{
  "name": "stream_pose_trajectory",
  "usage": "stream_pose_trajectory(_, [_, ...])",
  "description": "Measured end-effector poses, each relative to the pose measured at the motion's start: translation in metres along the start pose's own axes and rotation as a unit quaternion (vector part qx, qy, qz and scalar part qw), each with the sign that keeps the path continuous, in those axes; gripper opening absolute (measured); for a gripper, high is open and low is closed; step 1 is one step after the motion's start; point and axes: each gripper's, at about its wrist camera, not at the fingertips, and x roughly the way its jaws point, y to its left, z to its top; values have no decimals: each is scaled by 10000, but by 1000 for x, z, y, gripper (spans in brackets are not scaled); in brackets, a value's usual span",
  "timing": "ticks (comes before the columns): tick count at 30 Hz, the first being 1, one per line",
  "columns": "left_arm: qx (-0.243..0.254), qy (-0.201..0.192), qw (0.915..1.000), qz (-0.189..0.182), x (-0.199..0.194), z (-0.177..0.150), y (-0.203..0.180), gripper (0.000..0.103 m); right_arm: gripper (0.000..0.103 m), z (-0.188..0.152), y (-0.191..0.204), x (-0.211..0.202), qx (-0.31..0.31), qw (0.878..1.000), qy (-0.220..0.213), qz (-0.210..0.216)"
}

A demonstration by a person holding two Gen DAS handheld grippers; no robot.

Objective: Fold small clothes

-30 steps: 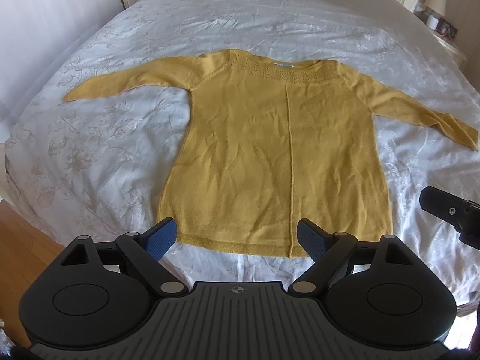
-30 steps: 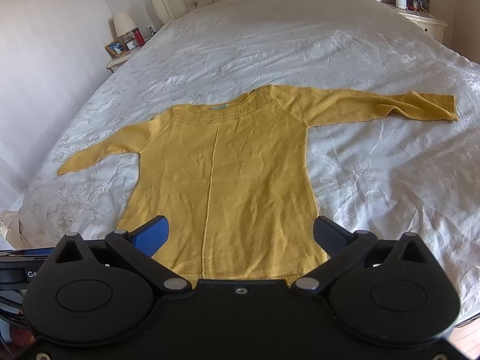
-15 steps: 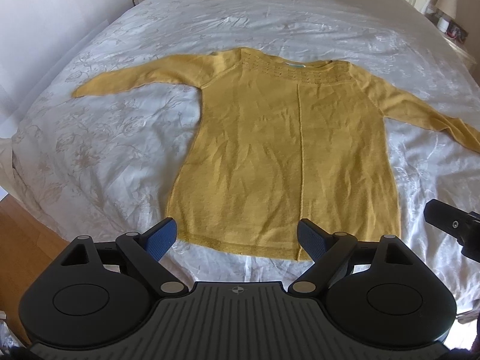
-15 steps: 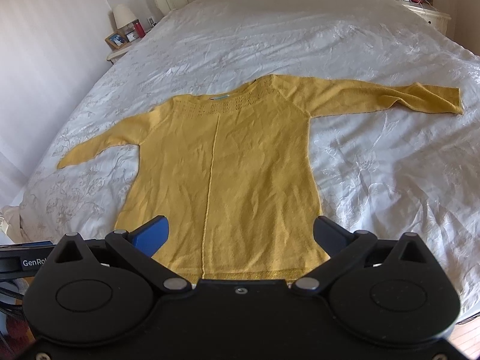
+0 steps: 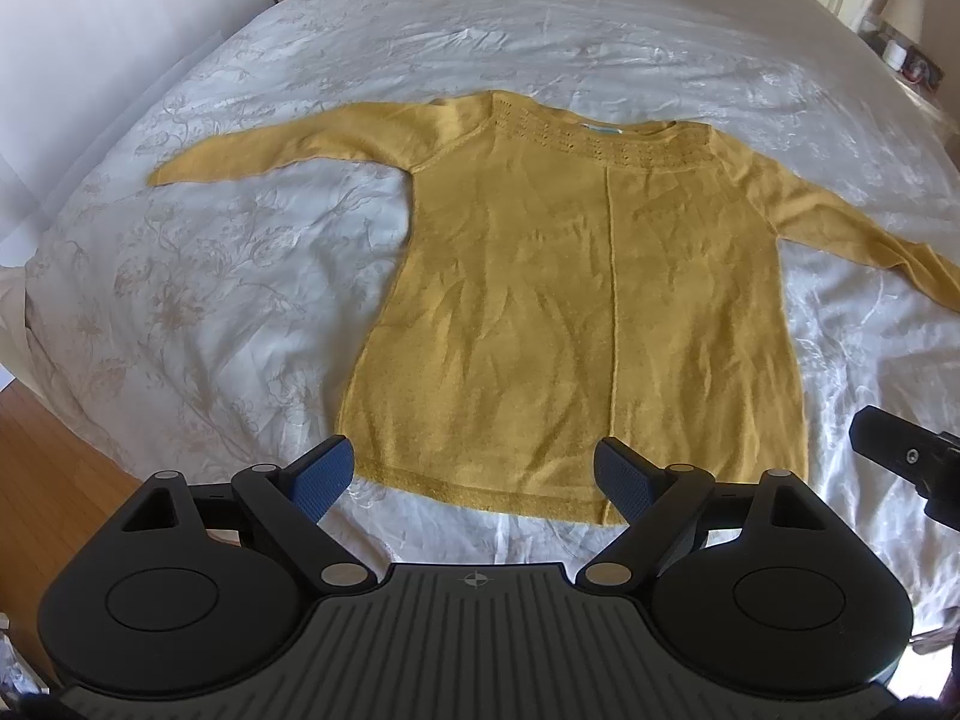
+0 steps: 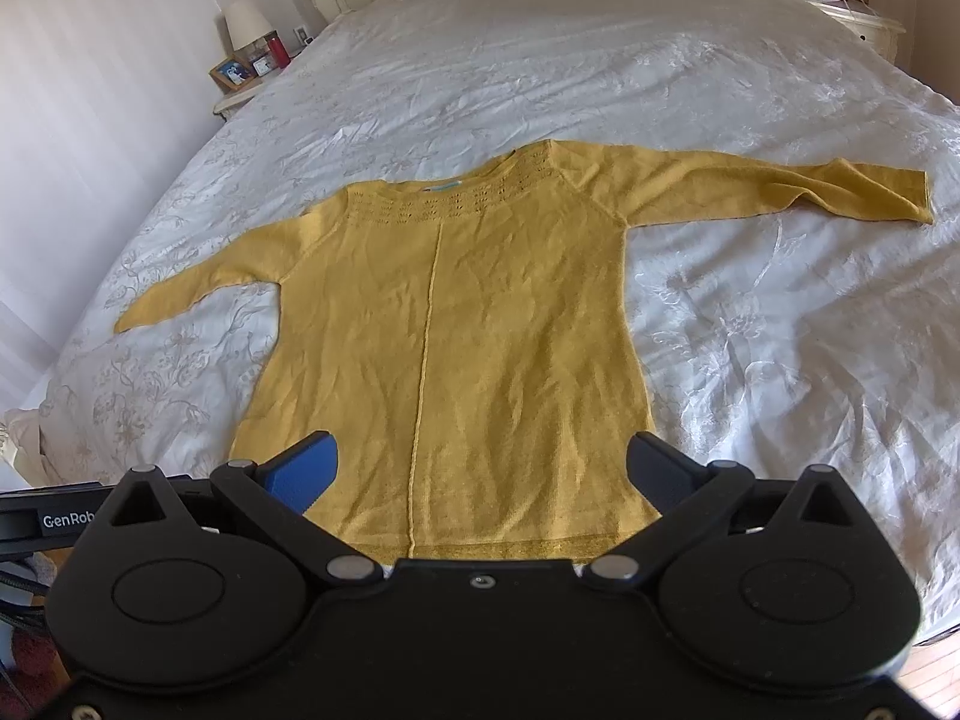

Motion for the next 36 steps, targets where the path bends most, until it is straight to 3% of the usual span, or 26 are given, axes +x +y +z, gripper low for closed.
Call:
stream_pose_trajectory(12, [-186,125,9997,-66,14,12,17,87,102,8,15,12,-21,10000,45,14])
stream_pose_trajectory(18, [-279,291,9991,-112,30,24,34,87,102,17,32,29,-69,9996,263,51])
stream_pose_trajectory(20, [-299,316,9990,-104,37,32,42,82,102,21,39,37,-78,9994,324,70])
stream_pose_trajectory(24, [-421,426,9979,-243,54,51,61,61,100,34,52,51,-26,9992,380,76])
stream_pose_trajectory(28, [-540,447,9966,-437,72,74,80,48,90,51,64,65,-66,9990,427,-62])
stream_pose_trajectory(32, [-559,207,9969,-510,91,99,98,41,86,68,75,77,-147,9989,385,-231])
stream_pose_trajectory(36, [-1078,-184,9879,-1097,116,125,133,41,86,84,78,83,-33,9996,84,-253])
